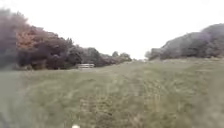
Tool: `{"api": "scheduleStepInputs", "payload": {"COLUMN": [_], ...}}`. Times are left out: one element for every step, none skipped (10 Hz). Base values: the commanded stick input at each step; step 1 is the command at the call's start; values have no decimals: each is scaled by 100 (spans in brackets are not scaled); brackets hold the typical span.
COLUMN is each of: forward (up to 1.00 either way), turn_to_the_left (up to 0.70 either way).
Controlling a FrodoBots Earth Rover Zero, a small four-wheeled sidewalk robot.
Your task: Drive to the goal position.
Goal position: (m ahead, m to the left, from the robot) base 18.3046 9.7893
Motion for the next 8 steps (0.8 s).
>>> {"api": "scheduleStepInputs", "payload": {"forward": [85,85,85,85,85,85,85,85], "turn_to_the_left": [0,0,0,0,0,0,0,0]}}
